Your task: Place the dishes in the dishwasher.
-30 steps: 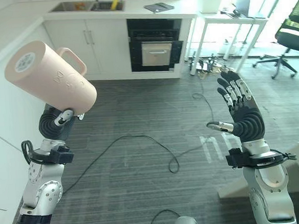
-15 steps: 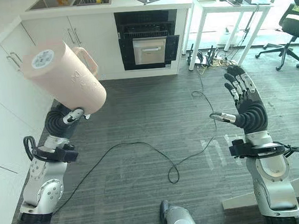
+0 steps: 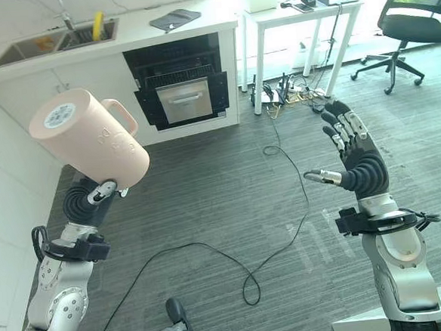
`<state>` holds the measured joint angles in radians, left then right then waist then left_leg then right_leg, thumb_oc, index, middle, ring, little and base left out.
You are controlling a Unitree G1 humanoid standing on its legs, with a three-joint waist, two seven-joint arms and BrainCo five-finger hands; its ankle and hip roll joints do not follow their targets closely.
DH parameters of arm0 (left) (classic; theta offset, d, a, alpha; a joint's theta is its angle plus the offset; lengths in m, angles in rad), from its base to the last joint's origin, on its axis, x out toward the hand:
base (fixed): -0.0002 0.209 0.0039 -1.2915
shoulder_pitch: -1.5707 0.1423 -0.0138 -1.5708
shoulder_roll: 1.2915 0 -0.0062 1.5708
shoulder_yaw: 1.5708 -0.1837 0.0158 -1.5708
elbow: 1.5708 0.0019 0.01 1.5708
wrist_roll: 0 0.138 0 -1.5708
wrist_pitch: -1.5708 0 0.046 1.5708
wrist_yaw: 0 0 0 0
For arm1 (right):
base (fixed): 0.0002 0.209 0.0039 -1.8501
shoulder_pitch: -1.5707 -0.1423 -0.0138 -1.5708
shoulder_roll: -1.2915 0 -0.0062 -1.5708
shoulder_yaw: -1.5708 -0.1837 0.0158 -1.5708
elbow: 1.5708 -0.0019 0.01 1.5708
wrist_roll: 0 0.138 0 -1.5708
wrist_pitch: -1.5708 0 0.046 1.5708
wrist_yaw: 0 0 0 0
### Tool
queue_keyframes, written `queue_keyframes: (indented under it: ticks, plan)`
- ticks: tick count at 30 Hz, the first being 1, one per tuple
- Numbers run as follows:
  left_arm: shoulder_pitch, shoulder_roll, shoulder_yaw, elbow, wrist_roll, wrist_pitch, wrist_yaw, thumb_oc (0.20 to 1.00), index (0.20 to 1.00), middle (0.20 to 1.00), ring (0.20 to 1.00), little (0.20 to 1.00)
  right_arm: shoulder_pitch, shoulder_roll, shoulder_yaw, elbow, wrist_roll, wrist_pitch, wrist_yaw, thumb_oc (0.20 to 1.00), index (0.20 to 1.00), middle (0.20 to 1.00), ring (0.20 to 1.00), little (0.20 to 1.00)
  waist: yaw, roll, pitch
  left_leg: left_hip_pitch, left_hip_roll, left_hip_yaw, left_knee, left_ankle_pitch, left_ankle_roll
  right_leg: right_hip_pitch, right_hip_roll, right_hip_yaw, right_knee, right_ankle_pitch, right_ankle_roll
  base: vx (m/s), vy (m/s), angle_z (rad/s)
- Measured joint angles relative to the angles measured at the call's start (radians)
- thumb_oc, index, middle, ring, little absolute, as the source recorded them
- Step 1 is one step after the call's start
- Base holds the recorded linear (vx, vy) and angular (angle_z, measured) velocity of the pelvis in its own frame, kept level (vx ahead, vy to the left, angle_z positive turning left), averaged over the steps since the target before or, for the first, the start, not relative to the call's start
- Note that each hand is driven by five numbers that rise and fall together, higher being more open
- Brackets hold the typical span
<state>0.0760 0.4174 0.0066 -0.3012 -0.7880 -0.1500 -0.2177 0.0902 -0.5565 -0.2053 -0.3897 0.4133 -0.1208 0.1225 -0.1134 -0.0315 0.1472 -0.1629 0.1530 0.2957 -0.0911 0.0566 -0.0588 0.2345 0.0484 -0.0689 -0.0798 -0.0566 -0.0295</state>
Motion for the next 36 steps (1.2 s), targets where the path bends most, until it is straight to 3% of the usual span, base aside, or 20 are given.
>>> queue_keyframes:
  ticks: [3, 7, 9, 12, 14, 16, 17, 19, 20, 23, 24, 26, 28, 29, 30, 31, 32, 33, 35, 36]
  plan:
    - [0.004, -0.006, 0.001, 0.041, -0.021, -0.014, -0.019, 0.2, 0.2, 0.2, 0.2, 0.2, -0.002, -0.044, -0.03, -0.002, 0.001, 0.001, 0.028, 1.0, 1.0, 1.0, 1.0, 1.0, -0.009, -0.012, 0.002, -0.041, 0.068, 0.146, 0.053, 0.012, -0.004, 0.049, -0.022, -0.064, -0.004, -0.047, 0.074, 0.43, 0.336, -0.17]
    - [-0.008, -0.011, 0.018, 0.031, -0.021, -0.039, -0.021, 0.2, 0.2, 0.2, 0.2, 0.2, -0.019, -0.057, -0.037, -0.026, 0.024, 0.001, 0.059, 1.0, 1.0, 1.0, 1.0, 1.0, 0.004, -0.009, -0.003, 0.123, -0.062, 0.141, 0.008, 0.102, 0.122, 0.14, -0.141, -0.123, 0.07, -0.056, 0.135, 0.45, 0.396, -0.26]
    - [-0.047, -0.018, 0.011, 0.031, -0.021, -0.04, -0.022, 0.2, 0.2, 0.2, 0.2, 0.2, 0.021, -0.045, -0.042, -0.074, 0.041, -0.004, 0.056, 1.0, 1.0, 1.0, 1.0, 1.0, -0.004, -0.007, -0.008, 0.179, -0.122, 0.109, 0.007, 0.051, 0.146, 0.082, -0.212, -0.189, 0.311, -0.041, 0.164, 0.37, 0.334, 0.35]
    - [-0.159, -0.043, -0.007, 0.037, -0.016, -0.023, -0.021, 0.2, 0.2, 0.2, 0.2, 0.2, 0.039, 0.016, -0.035, -0.096, 0.036, -0.007, 0.054, 1.0, 1.0, 1.0, 1.0, 1.0, 0.034, -0.001, -0.007, 0.239, -0.181, 0.024, 0.017, -0.043, 0.198, -0.277, -0.296, -0.137, 0.821, -0.094, 0.22, 0.49, 0.391, 1.04]
    - [-0.136, -0.046, -0.003, 0.036, -0.015, -0.006, -0.019, 0.2, 0.2, 0.2, 0.2, 0.2, 0.062, 0.044, -0.032, -0.092, 0.016, -0.005, 0.054, 1.0, 1.0, 1.0, 1.0, 1.0, 0.048, 0.011, -0.002, 0.29, -0.186, -0.016, 0.044, -0.087, 0.205, -0.43, -0.298, -0.121, 0.953, -0.09, 0.204, 0.25, 0.118, 0.74]
    - [-0.105, -0.043, 0.002, 0.034, -0.011, 0.005, -0.014, 0.2, 0.2, 0.2, 0.2, 0.2, 0.061, 0.04, -0.029, -0.089, -0.002, -0.004, 0.054, 1.0, 1.0, 1.0, 1.0, 1.0, 0.05, 0.029, -0.002, 0.343, -0.192, -0.044, 0.024, -0.115, 0.188, -0.529, -0.31, -0.139, 0.929, -0.077, 0.186, 0.26, -0.058, 0.64]
    - [-0.098, -0.036, 0.001, 0.032, -0.005, 0.019, -0.001, 0.2, 0.2, 0.2, 0.2, 0.2, 0.062, 0.023, -0.028, -0.085, -0.002, -0.003, 0.054, 1.0, 1.0, 1.0, 1.0, 1.0, 0.047, 0.036, -0.008, 0.359, -0.186, -0.045, 0.009, -0.127, 0.17, -0.533, -0.303, -0.175, 0.79, -0.073, 0.179, 0.19, -0.135, 0.78]
    - [-0.095, -0.005, -0.001, 0.031, 0.006, 0.033, 0.022, 0.2, 0.2, 0.2, 0.2, 0.2, 0.047, -0.01, -0.031, -0.079, -0.002, -0.003, 0.053, 1.0, 1.0, 1.0, 1.0, 1.0, 0.047, 0.012, -0.025, 0.377, -0.189, -0.04, 0.009, -0.144, 0.141, -0.517, -0.276, -0.259, 0.481, 0.004, 0.097, 0.22, -0.181, 0.85]
    - [-0.089, -0.005, -0.002, 0.031, 0.006, 0.037, 0.03, 0.2, 0.2, 0.2, 0.2, 0.2, 0.03, -0.011, -0.031, -0.06, -0.002, -0.003, 0.044, 1.0, 1.0, 1.0, 1.0, 1.0, 0.047, 0.003, -0.031, 0.393, -0.186, -0.041, 0.01, -0.153, 0.125, -0.499, -0.252, -0.284, 0.374, 0.042, 0.085, 0.28, -0.215, 0.87]
    - [-0.088, -0.032, -0.014, 0.031, 0.027, 0.044, 0.05, 0.2, 0.2, 0.2, 0.2, 0.2, 0.002, -0.008, -0.038, -0.001, -0.001, -0.004, 0.02, 1.0, 1.0, 1.0, 1.0, 1.0, 0.03, -0.01, -0.038, 0.436, -0.163, -0.053, 0.01, -0.191, 0.067, -0.486, -0.228, -0.216, 0.048, 0.16, 0.096, 0.36, -0.277, 0.79]
    - [-0.089, -0.039, -0.024, 0.032, 0.028, 0.046, 0.057, 0.2, 0.2, 0.2, 0.2, 0.2, 0.011, -0.002, -0.037, 0.002, -0.001, -0.003, 0.017, 1.0, 1.0, 1.0, 1.0, 1.0, 0.012, -0.003, -0.034, 0.459, -0.139, -0.071, 0.009, -0.207, 0.044, -0.487, -0.235, -0.156, 0.007, 0.175, 0.115, 0.26, -0.279, 0.8]
    - [-0.085, -0.027, -0.044, 0.033, 0.038, 0.05, 0.058, 0.2, 0.2, 0.2, 0.2, 0.2, 0.06, -0.003, -0.038, -0.004, -0.001, -0.005, 0.017, 1.0, 1.0, 1.0, 1.0, 1.0, 0.012, -0.013, -0.04, 0.545, -0.089, -0.063, 0.012, -0.26, -0.041, -0.455, -0.244, -0.142, 0.035, 0.199, 0.113, 0.27, -0.435, 0.48]
    - [-0.067, -0.026, -0.038, 0.031, 0.055, 0.052, 0.06, 0.2, 0.2, 0.2, 0.2, 0.2, 0.056, -0.001, -0.038, 0.022, 0.0, -0.004, 0.018, 1.0, 1.0, 1.0, 1.0, 1.0, 0.025, 0.037, -0.027, 0.564, -0.001, -0.014, 0.088, -0.276, -0.079, -0.467, -0.196, -0.234, 0.139, 0.281, 0.083, 0.22, -0.442, -0.29]
    - [-0.072, -0.034, -0.037, 0.031, 0.061, 0.052, 0.06, 0.2, 0.2, 0.2, 0.2, 0.2, 0.038, -0.002, -0.037, 0.035, 0.0, -0.003, 0.017, 1.0, 1.0, 1.0, 1.0, 1.0, 0.036, 0.044, -0.019, 0.524, 0.041, 0.017, 0.204, -0.264, -0.071, -0.462, -0.16, -0.22, 0.152, 0.257, 0.032, 0.21, -0.477, -0.61]
    - [-0.08, -0.034, -0.037, 0.029, 0.064, 0.051, 0.06, 0.2, 0.2, 0.2, 0.2, 0.2, 0.011, -0.002, -0.029, 0.036, -0.001, -0.004, 0.015, 1.0, 1.0, 1.0, 1.0, 1.0, 0.046, 0.019, -0.006, 0.492, 0.033, 0.004, 0.256, -0.285, -0.063, -0.45, -0.155, -0.194, 0.134, 0.257, 0.005, 0.23, -0.498, -0.64]
    - [-0.093, -0.026, -0.041, 0.024, 0.067, 0.052, 0.06, 0.2, 0.2, 0.2, 0.2, 0.2, -0.037, -0.003, -0.006, 0.042, -0.001, -0.005, 0.01, 1.0, 1.0, 1.0, 1.0, 1.0, 0.038, -0.006, 0.008, 0.474, -0.002, -0.013, 0.18, -0.301, -0.064, -0.426, -0.156, -0.188, 0.108, 0.252, -0.003, 0.23, -0.473, -0.54]
    - [-0.101, -0.028, -0.044, 0.014, 0.068, 0.052, 0.062, 0.2, 0.2, 0.2, 0.2, 0.2, -0.081, -0.009, 0.005, 0.054, -0.005, -0.002, 0.009, 1.0, 1.0, 1.0, 1.0, 1.0, 0.028, 0.002, 0.011, 0.468, -0.008, -0.011, 0.078, -0.282, -0.052, -0.416, -0.123, -0.194, 0.111, 0.231, -0.009, 0.22, -0.414, -0.62]
    - [-0.111, -0.027, -0.042, -0.011, 0.068, 0.05, 0.062, 0.2, 0.2, 0.2, 0.2, 0.2, -0.115, -0.022, 0.008, 0.048, -0.013, -0.002, -0.001, 1.0, 1.0, 1.0, 1.0, 1.0, 0.036, 0.043, 0.016, 0.448, 0.009, -0.022, 0.048, -0.231, -0.023, -0.411, -0.079, -0.243, 0.127, 0.2, -0.011, 0.24, -0.488, -1.01]
    - [-0.112, -0.013, -0.025, -0.048, 0.068, 0.042, 0.068, 0.2, 0.2, 0.2, 0.2, 0.2, -0.117, -0.055, 0.023, 0.025, -0.02, 0.003, -0.005, 1.0, 1.0, 1.0, 1.0, 1.0, 0.041, 0.073, 0.018, 0.485, 0.081, -0.005, 0.083, -0.254, -0.064, -0.476, -0.065, -0.296, 0.378, 0.061, -0.011, 0.24, -0.549, -0.76]
    - [-0.108, -0.004, -0.027, -0.056, 0.069, 0.035, 0.07, 0.2, 0.2, 0.2, 0.2, 0.2, -0.104, -0.064, 0.021, 0.019, -0.02, 0.005, -0.004, 1.0, 1.0, 1.0, 1.0, 1.0, 0.03, 0.018, 0.01, 0.485, 0.064, -0.007, 0.16, -0.253, -0.066, -0.491, -0.08, -0.278, 0.435, -0.011, -0.035, 0.18, -0.426, -0.6]
